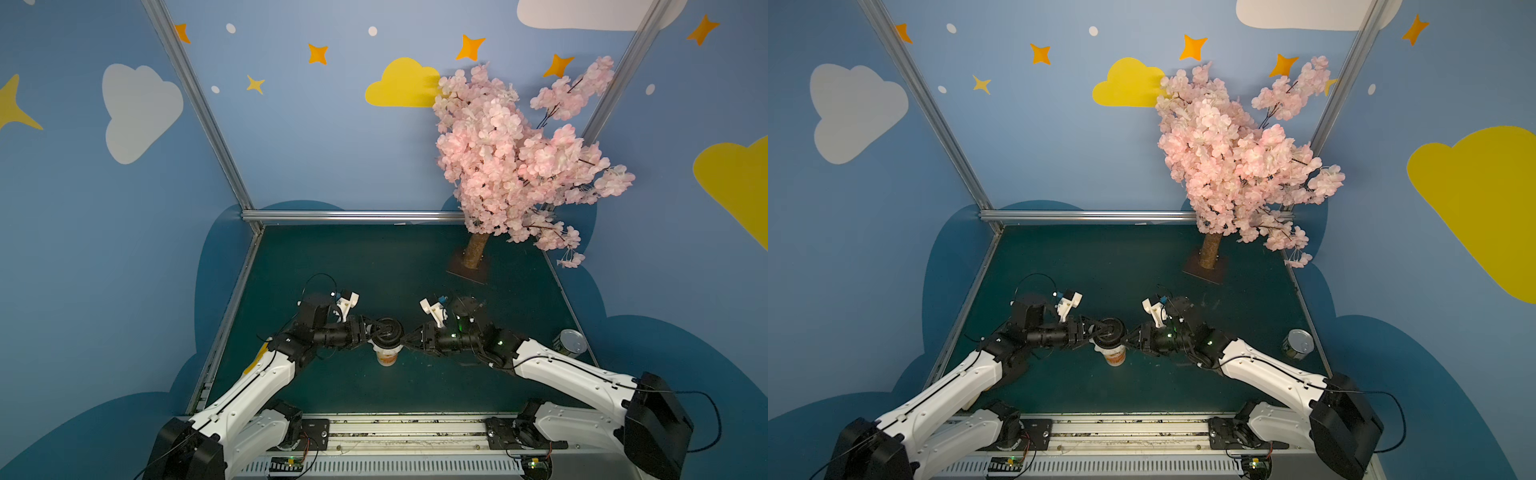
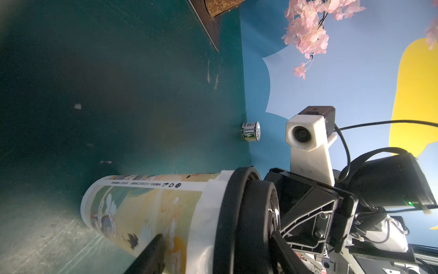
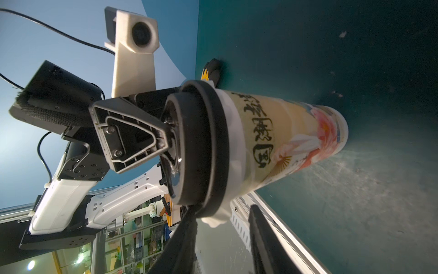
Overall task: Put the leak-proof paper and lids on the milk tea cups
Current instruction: Secure the cup lid on the cup.
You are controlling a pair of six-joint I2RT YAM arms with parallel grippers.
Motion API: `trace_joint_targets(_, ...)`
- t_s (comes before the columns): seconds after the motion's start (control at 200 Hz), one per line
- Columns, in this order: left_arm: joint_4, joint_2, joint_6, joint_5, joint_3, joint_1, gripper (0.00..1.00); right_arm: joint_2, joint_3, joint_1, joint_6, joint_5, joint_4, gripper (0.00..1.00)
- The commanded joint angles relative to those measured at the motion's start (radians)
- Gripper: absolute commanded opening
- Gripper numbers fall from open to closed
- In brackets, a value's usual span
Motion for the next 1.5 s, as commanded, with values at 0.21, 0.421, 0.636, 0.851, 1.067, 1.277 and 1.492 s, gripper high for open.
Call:
trace_joint_targets(0.21,-0.233,0.042,0.021,-0.106,-0.072,-0.016,0.66,0.052,-0.001,-0.009,0.022,0.002,0.045,0.37)
trace_joint_targets(0.421,-0.233,0.045,0.022,-0.108,-0.075,-0.017,0.66,0.105,-0.014,-0.017,0.067,0.053,-0.033,0.26)
trace_joint_targets(0.636,-0.230,0.048,0.021,-0.113,-0.084,-0.016,0.65,0.165,-0.053,-0.021,0.108,0.102,-0.064,0.20)
trace_joint_targets(0.851,-0.222,0.054,0.021,-0.112,-0.088,-0.015,0.65,0.192,-0.040,-0.021,0.091,0.155,-0.156,0.18)
trace_joint_targets(1.067,-0.222,0.056,0.023,-0.110,-0.087,-0.015,0.65,0.085,-0.007,-0.022,0.009,0.093,-0.068,0.29)
trace_joint_targets(1.277,-0.225,0.051,0.024,-0.113,-0.084,-0.014,0.65,-0.026,0.102,-0.079,-0.078,-0.058,-0.034,0.31)
trace_joint_targets(1.492,-0.229,0.050,0.025,-0.112,-0.083,-0.015,0.65,0.034,0.095,-0.141,-0.053,-0.138,0.020,0.25)
